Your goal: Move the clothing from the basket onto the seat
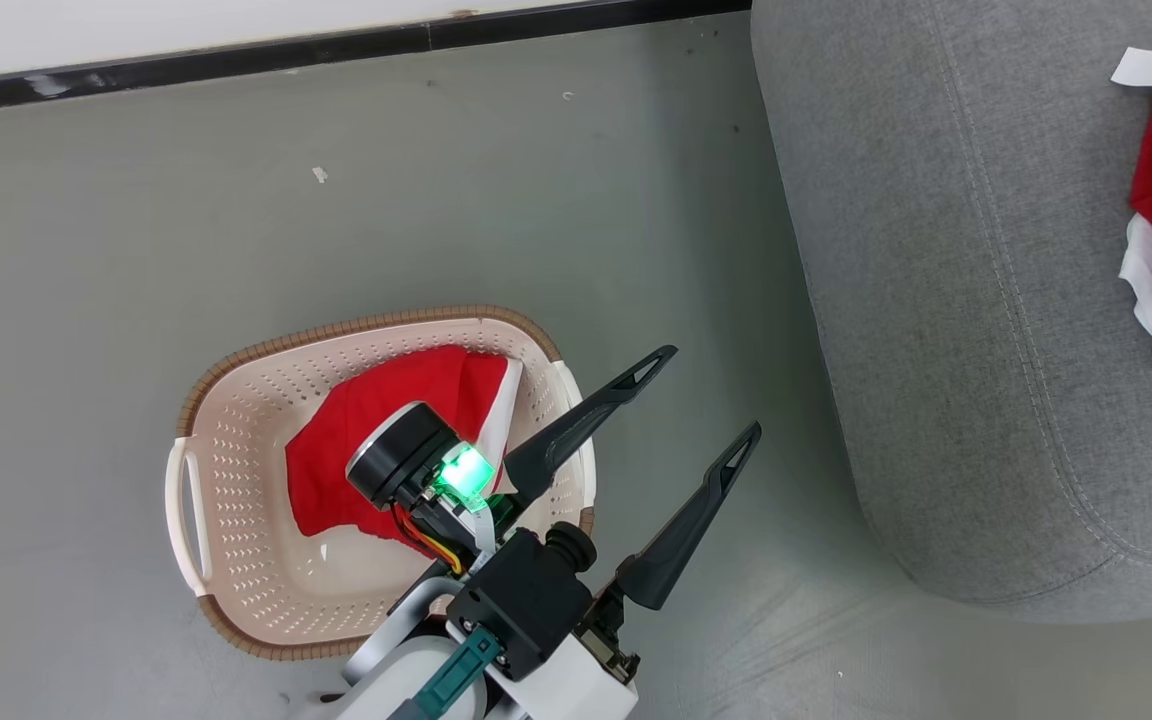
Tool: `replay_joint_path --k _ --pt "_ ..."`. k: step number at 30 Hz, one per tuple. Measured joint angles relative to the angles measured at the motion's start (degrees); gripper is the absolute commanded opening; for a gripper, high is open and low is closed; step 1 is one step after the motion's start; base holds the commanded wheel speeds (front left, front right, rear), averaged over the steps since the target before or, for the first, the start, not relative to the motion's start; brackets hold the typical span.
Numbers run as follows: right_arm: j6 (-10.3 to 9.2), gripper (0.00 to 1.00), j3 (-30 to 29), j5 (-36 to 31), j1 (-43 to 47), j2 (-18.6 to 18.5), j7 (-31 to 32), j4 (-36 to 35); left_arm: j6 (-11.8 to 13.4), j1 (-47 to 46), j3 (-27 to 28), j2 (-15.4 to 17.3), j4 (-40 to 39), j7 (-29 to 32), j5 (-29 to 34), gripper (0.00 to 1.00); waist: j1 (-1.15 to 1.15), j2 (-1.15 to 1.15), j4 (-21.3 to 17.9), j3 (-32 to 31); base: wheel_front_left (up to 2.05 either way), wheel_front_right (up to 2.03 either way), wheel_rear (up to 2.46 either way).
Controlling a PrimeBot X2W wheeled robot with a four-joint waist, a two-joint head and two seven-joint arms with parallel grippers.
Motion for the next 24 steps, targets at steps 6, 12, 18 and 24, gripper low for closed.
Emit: replay_joint_path --k 6,12,18,24 --pt "0.0 1.0 0.2 0.0 1.1 0.3 0.0 -1.0 0.0 0.0 0.1 0.0 0.8 -0.5 -0.1 1.0 0.0 0.0 -0.8 -0.4 0.0 0.0 0.0" --pt "0.0 1.0 0.7 0.4 3.4 1.2 -0.1 -2.4 -0.3 0.0 0.2 -0.1 1.4 -0.6 -0.3 1.0 0.0 0.0 -1.7 -0.8 0.0 0.0 0.0" --pt "0.0 1.0 0.9 1.1 7.9 1.9 -0.1 -7.2 -0.3 0.0 0.6 0.0 2.2 -1.3 -0.6 1.0 0.0 0.0 -2.7 -1.5 0.0 0.0 0.0" --pt "0.0 1.0 0.7 1.6 13.4 2.7 -0.1 -13.5 -0.2 0.0 1.8 0.2 2.7 -1.6 -0.7 1.0 0.0 0.0 -3.7 -2.4 0.0 0.0 0.0"
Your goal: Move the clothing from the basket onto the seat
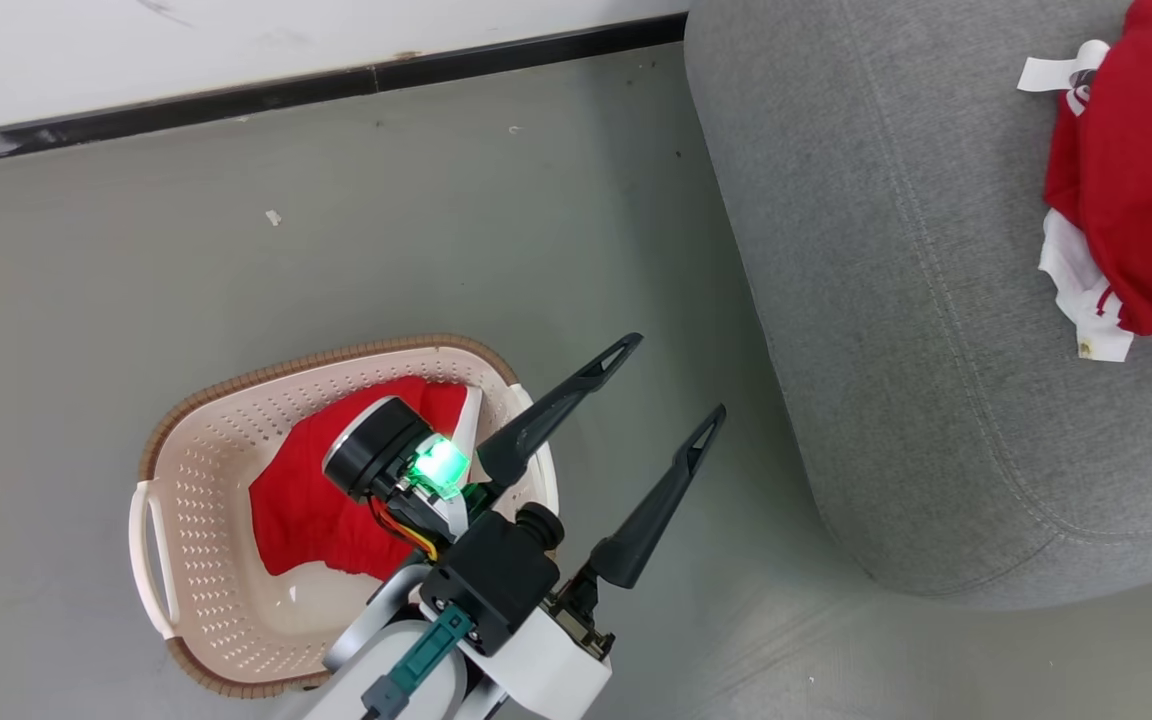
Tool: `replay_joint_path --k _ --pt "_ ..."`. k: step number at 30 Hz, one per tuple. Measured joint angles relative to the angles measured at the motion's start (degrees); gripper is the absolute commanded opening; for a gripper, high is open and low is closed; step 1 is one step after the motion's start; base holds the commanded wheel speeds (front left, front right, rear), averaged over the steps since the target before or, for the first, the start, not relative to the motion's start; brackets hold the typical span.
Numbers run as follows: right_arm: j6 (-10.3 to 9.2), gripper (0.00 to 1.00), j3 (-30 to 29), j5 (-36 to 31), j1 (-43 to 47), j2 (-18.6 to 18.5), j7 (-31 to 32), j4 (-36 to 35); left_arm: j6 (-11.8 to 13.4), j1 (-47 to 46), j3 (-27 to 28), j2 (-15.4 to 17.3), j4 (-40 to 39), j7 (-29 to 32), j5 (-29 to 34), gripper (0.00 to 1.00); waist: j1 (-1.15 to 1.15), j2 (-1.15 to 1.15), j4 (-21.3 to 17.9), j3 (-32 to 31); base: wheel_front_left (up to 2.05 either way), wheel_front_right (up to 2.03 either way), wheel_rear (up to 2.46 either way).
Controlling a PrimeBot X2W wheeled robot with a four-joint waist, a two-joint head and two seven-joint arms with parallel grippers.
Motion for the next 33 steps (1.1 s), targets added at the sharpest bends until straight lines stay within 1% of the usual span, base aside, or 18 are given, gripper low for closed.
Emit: replay_joint_path --k 5,12,16,17,25,30,33 --pt "0.0 1.0 -0.1 0.3 1.9 0.3 -0.1 -5.8 0.0 0.0 1.1 0.2 0.5 -0.4 -0.5 1.0 0.0 0.0 -0.9 -0.9 0.0 0.0 0.0" --pt "0.0 1.0 1.4 0.1 2.8 0.4 -0.1 -14.6 0.8 0.0 3.1 0.5 1.6 -1.6 -1.1 1.0 0.0 0.0 -1.8 -2.7 0.0 0.0 0.0" --pt "0.0 1.0 3.4 -0.1 2.8 1.9 -0.1 -18.0 1.8 0.5 4.8 0.2 2.3 -2.4 -3.3 1.0 0.0 0.0 -1.8 -3.8 0.0 0.0 0.0" --pt "0.0 1.0 3.4 -0.1 2.8 1.9 -0.1 -18.0 1.8 0.5 4.8 0.2 2.3 -2.4 -3.3 1.0 0.0 0.0 -1.8 -3.8 0.0 0.0 0.0" --pt "0.0 1.0 9.0 -1.0 2.6 6.3 -0.1 -21.5 4.0 2.8 8.9 0.6 4.8 -3.5 -4.1 1.0 0.0 0.0 -0.9 -6.3 0.0 0.0 0.0" --pt "0.0 1.0 12.9 -2.1 2.6 9.0 -0.1 -22.1 5.9 5.0 12.1 1.1 6.7 -4.4 -5.2 1.0 0.0 0.0 0.3 -7.7 0.0 0.0 0.0" --pt "0.0 1.0 14.1 -2.6 2.6 10.7 -0.1 -22.7 7.2 6.2 14.0 1.8 8.2 -4.5 -6.0 1.0 0.0 0.0 1.2 -8.7 0.0 0.0 0.0"
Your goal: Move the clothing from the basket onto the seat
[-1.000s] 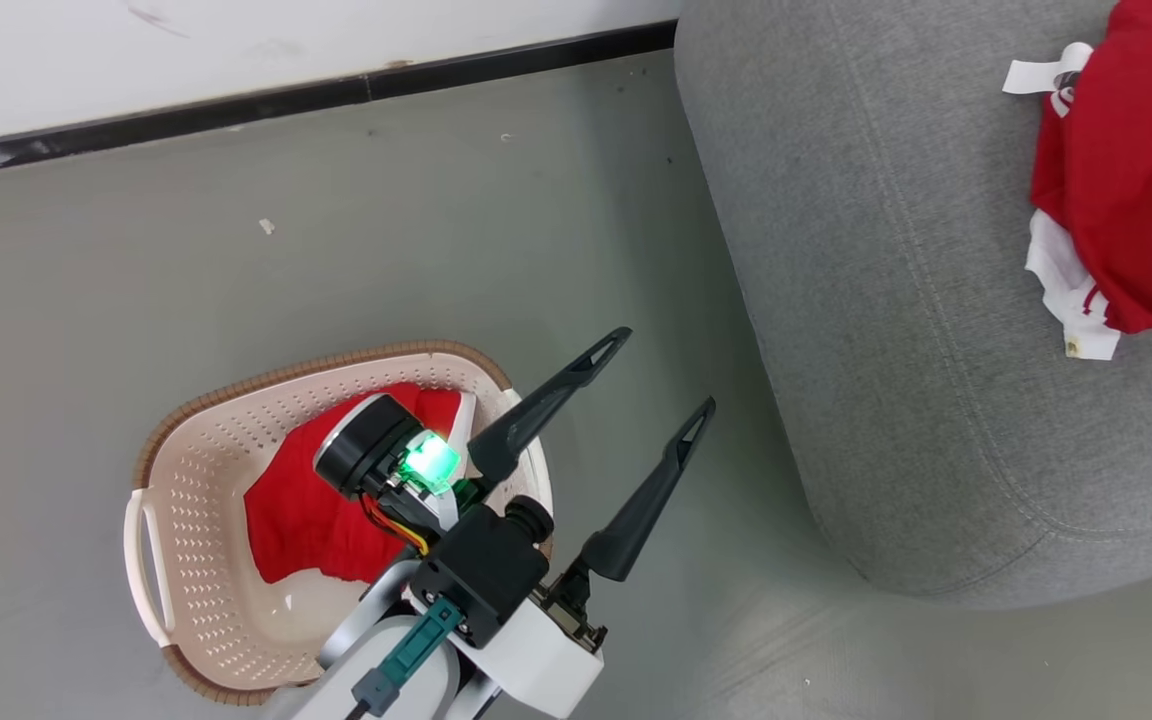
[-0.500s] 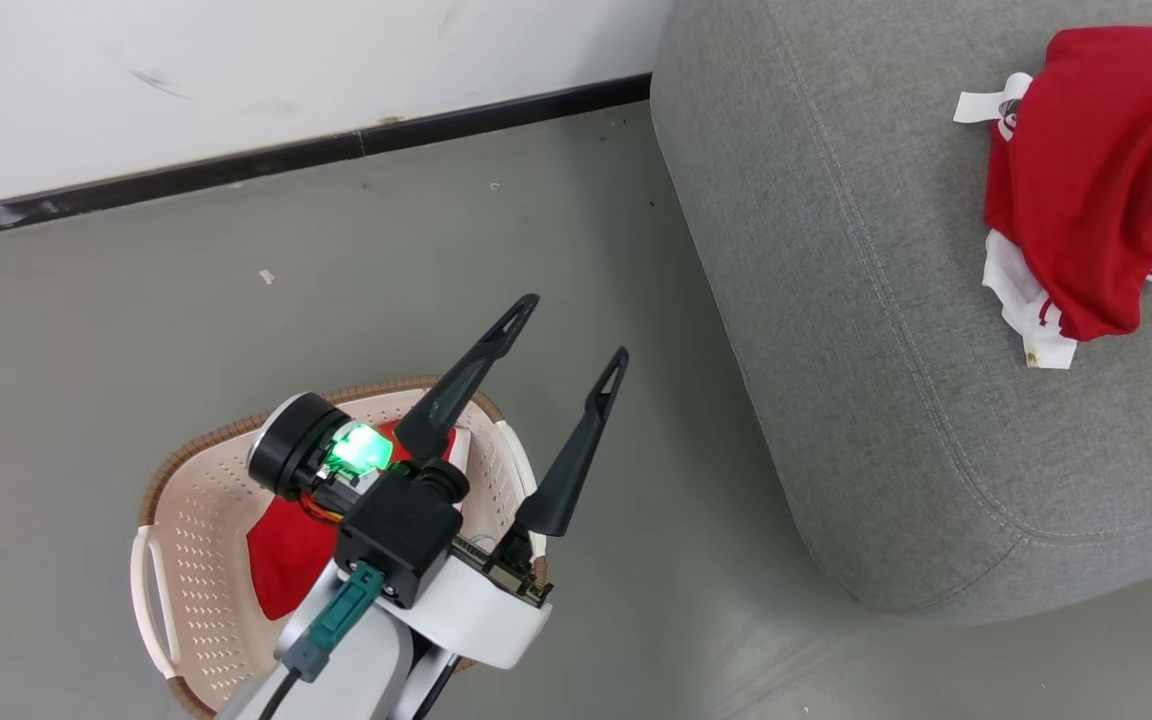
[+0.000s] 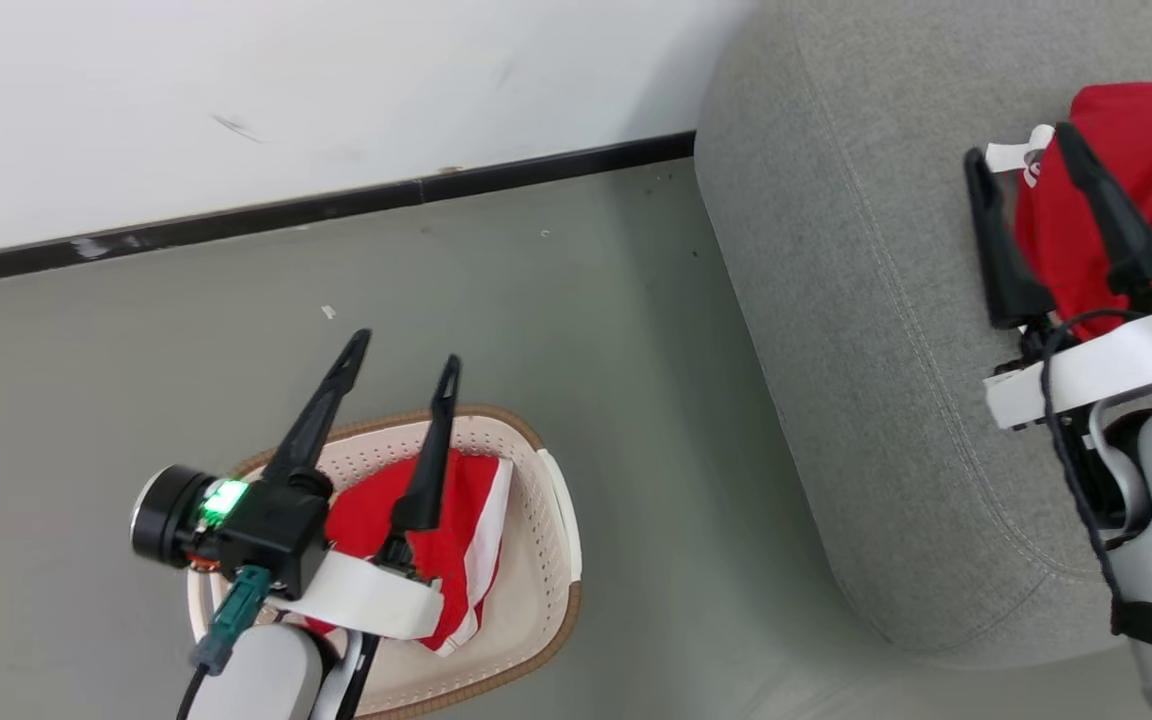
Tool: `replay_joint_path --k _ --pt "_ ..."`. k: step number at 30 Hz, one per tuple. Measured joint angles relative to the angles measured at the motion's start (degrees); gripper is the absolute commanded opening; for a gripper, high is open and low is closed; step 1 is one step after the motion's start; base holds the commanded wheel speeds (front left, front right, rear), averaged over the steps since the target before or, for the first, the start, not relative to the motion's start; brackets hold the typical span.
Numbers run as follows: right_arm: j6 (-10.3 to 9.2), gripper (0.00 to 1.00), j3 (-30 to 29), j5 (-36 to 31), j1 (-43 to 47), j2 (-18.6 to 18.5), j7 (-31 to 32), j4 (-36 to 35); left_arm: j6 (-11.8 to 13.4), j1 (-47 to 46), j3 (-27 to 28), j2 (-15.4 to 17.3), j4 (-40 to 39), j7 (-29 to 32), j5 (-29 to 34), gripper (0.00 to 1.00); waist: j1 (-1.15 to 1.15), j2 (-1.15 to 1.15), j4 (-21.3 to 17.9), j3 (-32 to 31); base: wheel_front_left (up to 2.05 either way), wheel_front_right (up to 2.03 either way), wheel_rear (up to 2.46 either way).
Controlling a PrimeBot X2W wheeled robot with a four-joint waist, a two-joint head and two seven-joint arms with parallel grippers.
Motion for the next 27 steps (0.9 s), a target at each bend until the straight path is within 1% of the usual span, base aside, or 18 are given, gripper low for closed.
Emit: replay_joint_path --k 7,11,14,15,21,25,27 --pt "0.0 1.0 1.5 -2.7 0.7 3.1 0.0 0.0 2.3 3.6 3.7 0.2 2.5 -0.5 -1.1 1.0 0.0 0.0 2.1 -2.3 0.0 0.0 0.0" --pt "0.0 1.0 2.6 -3.1 3.7 4.7 0.0 0.4 3.2 5.5 5.2 0.1 3.9 -0.9 -1.7 1.0 0.0 0.0 3.3 -3.7 0.0 0.0 0.0" --pt "0.0 1.0 3.1 -3.9 5.8 5.7 0.0 1.0 3.3 6.7 6.4 0.1 4.7 -0.9 -2.5 1.0 0.0 0.0 4.3 -4.8 0.0 0.0 0.0" --pt "0.0 1.0 3.1 -4.2 6.4 6.1 0.0 1.1 3.7 7.1 6.7 0.0 4.9 -0.9 -2.6 1.0 0.0 0.0 4.6 -5.2 0.0 0.0 0.0" --pt "0.0 1.0 2.8 -5.9 9.8 7.9 0.0 0.6 3.7 9.4 8.1 -0.3 6.4 -0.9 -4.0 1.0 0.0 0.0 6.2 -7.7 0.0 0.0 0.0" --pt "0.0 1.0 2.0 -6.2 13.7 8.7 0.0 -0.2 3.8 11.0 8.8 -0.5 7.1 -1.0 -4.0 1.0 0.0 0.0 7.2 -9.9 0.0 0.0 0.0" --pt "0.0 1.0 1.3 -6.2 15.3 9.2 0.0 -0.5 4.2 11.6 9.5 -0.5 7.0 -1.0 -4.0 1.0 0.0 0.0 7.5 -10.8 0.0 0.0 0.0"
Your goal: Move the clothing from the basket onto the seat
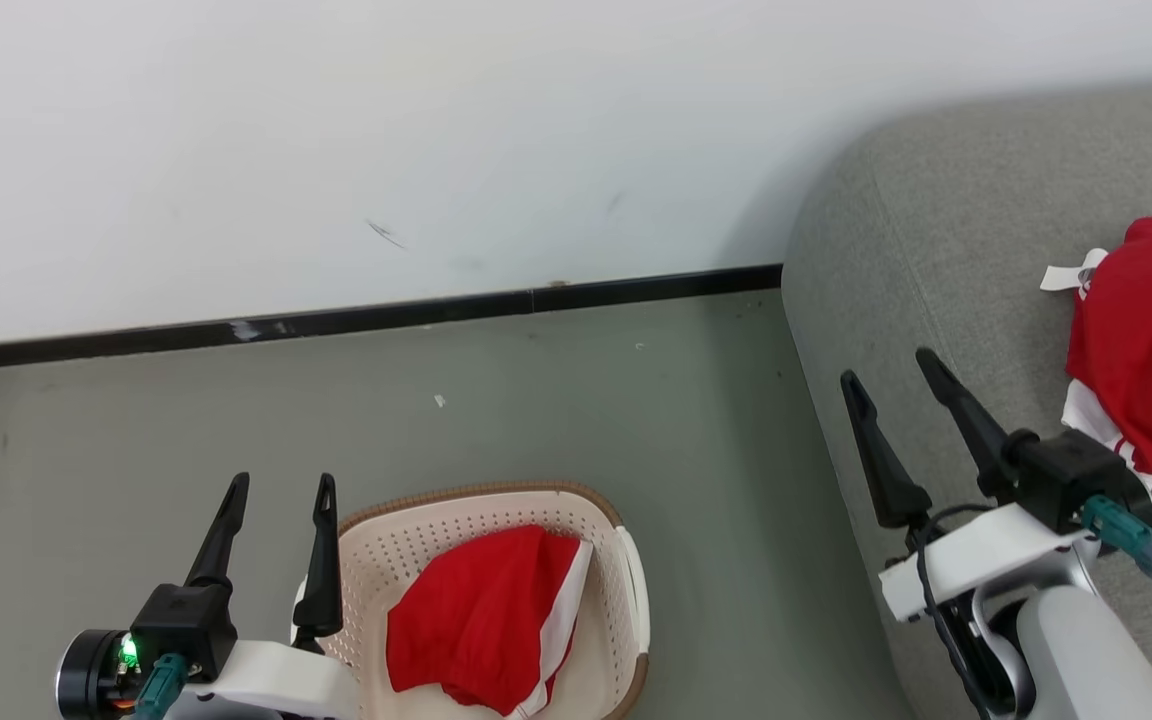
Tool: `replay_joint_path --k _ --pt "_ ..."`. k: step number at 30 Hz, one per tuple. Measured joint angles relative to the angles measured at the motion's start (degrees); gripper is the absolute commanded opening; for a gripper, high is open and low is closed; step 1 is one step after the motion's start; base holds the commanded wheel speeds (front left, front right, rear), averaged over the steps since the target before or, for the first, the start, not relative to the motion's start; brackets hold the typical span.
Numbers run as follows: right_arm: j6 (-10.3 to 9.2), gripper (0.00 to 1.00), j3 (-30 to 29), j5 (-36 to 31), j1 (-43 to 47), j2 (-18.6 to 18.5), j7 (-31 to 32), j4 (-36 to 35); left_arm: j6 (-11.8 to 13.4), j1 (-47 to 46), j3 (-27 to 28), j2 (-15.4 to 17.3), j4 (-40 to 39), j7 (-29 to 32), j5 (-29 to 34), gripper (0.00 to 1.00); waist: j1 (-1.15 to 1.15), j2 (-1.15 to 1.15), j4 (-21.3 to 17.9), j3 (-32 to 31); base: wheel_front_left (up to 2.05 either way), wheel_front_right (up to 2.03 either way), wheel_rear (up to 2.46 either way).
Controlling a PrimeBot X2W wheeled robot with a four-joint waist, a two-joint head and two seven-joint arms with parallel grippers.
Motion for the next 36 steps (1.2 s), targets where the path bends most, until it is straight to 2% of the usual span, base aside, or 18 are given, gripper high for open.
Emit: replay_joint_path --k 16,36 --pt "0.0 1.0 -3.8 -2.1 11.2 1.3 0.0 -3.3 0.0 6.5 2.6 0.3 0.3 -0.1 0.1 1.0 0.0 0.0 1.5 -6.3 0.0 0.0 0.0" --pt "0.0 1.0 -0.8 1.7 17.7 1.3 0.0 -6.0 0.0 9.6 3.6 0.2 -0.3 -0.1 0.5 1.0 0.0 0.0 1.6 -8.8 0.0 0.0 0.0"
